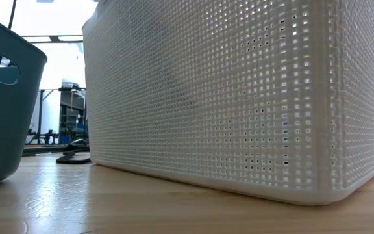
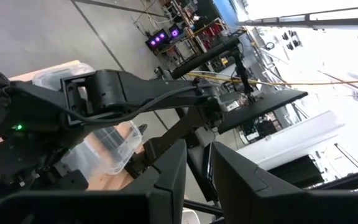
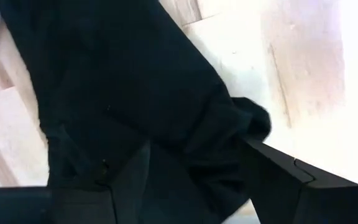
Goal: Pick & Place Cloths
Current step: Put the black shorts into the transparent bin
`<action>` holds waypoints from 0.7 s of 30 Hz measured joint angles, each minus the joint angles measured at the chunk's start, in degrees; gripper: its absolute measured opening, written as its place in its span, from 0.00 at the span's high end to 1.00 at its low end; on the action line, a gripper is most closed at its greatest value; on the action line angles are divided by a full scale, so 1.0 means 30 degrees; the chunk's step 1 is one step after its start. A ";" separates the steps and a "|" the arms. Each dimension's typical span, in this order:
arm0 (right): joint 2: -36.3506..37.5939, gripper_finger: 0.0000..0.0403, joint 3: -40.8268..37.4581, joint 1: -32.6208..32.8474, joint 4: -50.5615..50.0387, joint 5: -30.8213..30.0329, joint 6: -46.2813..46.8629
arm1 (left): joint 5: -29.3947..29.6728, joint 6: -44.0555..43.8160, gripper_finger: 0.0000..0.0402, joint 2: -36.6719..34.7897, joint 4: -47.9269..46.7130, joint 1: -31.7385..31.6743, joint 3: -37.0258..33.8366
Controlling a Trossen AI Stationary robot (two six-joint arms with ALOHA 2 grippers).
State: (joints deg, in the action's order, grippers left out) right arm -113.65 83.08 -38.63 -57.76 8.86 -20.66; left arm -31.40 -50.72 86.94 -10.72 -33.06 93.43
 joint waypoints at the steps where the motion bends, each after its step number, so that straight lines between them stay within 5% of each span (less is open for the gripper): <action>1: 0.0000 0.42 -0.0213 0.0007 0.0236 0.0027 0.0117 | 0.0000 -0.0005 0.80 0.0000 0.0000 0.0000 0.0000; 8: 0.0000 0.49 -0.1492 0.0000 0.1500 0.0047 0.0468 | 0.0000 -0.0029 0.80 0.0000 0.0000 0.0007 0.0000; 16: 0.0055 0.92 -0.1110 0.0000 0.0943 0.0044 0.1072 | -0.0002 -0.0032 0.80 0.0000 0.0005 0.0007 0.0000; 21: 0.0803 0.97 0.0513 0.0000 0.0013 0.0044 0.1146 | -0.0007 -0.0029 0.80 0.0000 0.0000 0.0007 0.0000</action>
State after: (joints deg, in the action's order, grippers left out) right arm -111.24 84.62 -38.63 -57.72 8.99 -17.22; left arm -31.42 -50.81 86.94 -10.72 -33.04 93.43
